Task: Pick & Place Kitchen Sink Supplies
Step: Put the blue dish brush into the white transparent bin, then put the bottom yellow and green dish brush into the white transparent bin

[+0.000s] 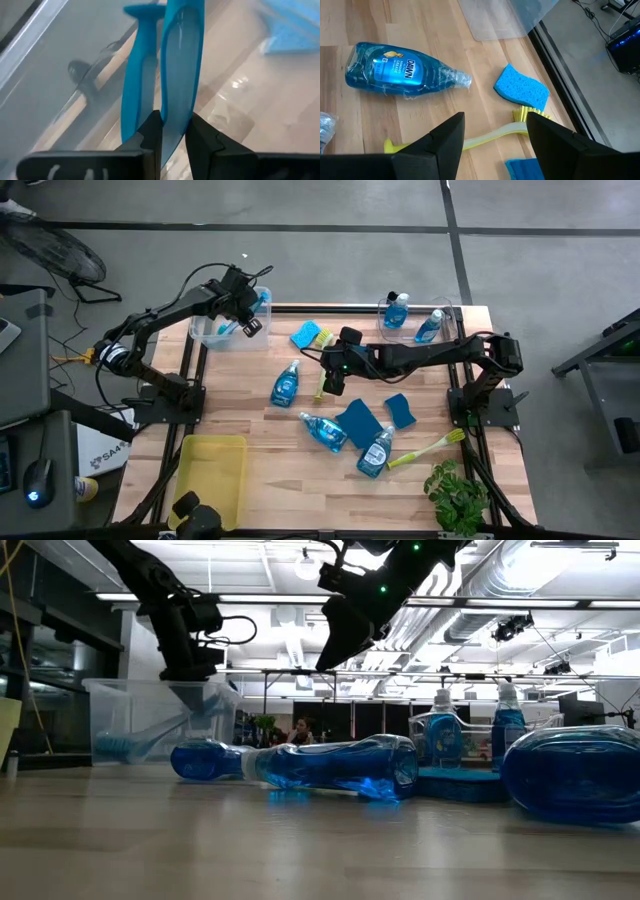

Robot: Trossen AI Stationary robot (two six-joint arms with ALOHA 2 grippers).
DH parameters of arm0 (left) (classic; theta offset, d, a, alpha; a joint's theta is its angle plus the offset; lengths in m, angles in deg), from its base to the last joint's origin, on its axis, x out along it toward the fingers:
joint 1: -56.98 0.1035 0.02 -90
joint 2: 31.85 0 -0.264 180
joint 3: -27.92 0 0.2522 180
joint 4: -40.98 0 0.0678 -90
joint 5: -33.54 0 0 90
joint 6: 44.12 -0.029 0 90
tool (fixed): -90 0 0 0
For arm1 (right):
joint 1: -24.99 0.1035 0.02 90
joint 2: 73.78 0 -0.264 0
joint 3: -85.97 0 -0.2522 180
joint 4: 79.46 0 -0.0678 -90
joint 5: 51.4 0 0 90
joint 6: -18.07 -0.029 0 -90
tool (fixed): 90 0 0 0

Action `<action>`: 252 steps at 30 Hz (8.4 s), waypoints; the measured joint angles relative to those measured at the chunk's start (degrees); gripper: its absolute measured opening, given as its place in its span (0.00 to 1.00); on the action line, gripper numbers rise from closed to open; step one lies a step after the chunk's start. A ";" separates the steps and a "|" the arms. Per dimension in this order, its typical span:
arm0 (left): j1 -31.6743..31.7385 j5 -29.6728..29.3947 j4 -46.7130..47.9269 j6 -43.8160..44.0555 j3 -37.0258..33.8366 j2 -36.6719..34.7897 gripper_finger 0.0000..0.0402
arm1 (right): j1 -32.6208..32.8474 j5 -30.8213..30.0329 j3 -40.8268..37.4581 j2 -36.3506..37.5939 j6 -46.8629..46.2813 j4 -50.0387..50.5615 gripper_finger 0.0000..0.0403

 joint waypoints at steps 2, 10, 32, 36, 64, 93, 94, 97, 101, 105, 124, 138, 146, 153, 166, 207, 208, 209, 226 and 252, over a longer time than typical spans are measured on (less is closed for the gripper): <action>-0.04 -1.13 1.39 1.04 0.00 0.00 0.14 | 0.02 0.00 0.00 0.00 0.00 0.00 0.52; -0.02 -2.14 3.75 2.37 -0.11 0.07 0.25 | 0.00 0.00 0.00 0.00 -0.02 0.00 0.52; 0.02 -2.13 12.60 3.60 9.71 -3.19 0.62 | 0.01 1.39 0.00 0.00 -0.02 0.00 0.52; 0.02 1.82 12.92 4.10 11.08 -3.19 0.62 | 0.00 -1.45 0.00 0.00 -0.46 0.91 0.52; -14.45 5.62 6.10 1.22 11.54 -13.77 0.62 | -4.79 0.21 0.00 -0.17 -21.42 5.64 0.52; -30.40 7.36 -16.45 15.75 -3.55 -13.33 0.62 | -4.66 -16.61 0.00 -0.11 -35.73 37.39 0.52; -30.40 7.80 -17.58 15.90 -4.40 -13.33 0.62 | -4.51 -17.47 0.00 -0.11 -36.77 38.51 0.52; -30.40 8.78 -18.84 16.16 -6.49 -13.31 0.62 | -3.73 -19.25 0.00 -0.09 -38.47 41.69 0.52; -30.40 8.92 -21.64 17.21 -8.49 -13.32 0.62 | -1.73 -18.10 0.00 -0.02 -38.58 43.82 0.52; -30.40 10.66 -23.39 17.28 -9.99 -13.29 0.62 | 1.09 -17.15 0.00 0.33 -40.53 48.64 0.52; -30.40 12.12 -22.79 15.81 -10.14 -13.29 0.62 | 25.02 12.37 -2.53 8.75 -36.36 62.11 0.52; -30.40 12.15 -21.57 15.25 -10.14 -13.29 0.62 | 37.09 23.07 -15.77 8.60 -33.69 46.44 0.52; -30.40 12.19 -21.38 15.63 -10.14 -13.29 0.62 | 38.29 29.87 -20.01 8.59 -31.46 38.62 0.52; -30.40 12.18 -21.35 15.64 -10.14 -13.29 0.62 | 39.91 29.86 -22.51 8.59 -32.33 38.25 0.52; -30.40 12.17 -20.19 15.66 -10.14 -13.29 0.62 | 40.02 29.14 -29.60 8.84 -31.90 30.49 0.51; -30.40 12.15 -20.51 15.68 -10.10 -13.29 0.62 | 39.74 26.09 -16.74 8.45 -31.87 48.80 0.08; -30.40 12.15 -20.52 15.68 -10.10 -13.29 0.62 | 39.46 25.25 -16.02 8.46 -31.76 49.61 0.08; -30.39 12.15 -20.48 15.68 -10.10 -13.29 0.62 | 39.08 24.40 -15.38 8.46 -31.45 50.13 0.08; -30.40 12.15 -20.29 15.69 -10.10 -13.29 0.62 | 28.52 3.24 -7.24 8.57 -25.42 50.05 0.08; -30.38 12.21 -19.89 12.82 -10.10 -22.40 0.62 | 11.07 -4.53 -7.23 8.57 2.03 -4.93 0.08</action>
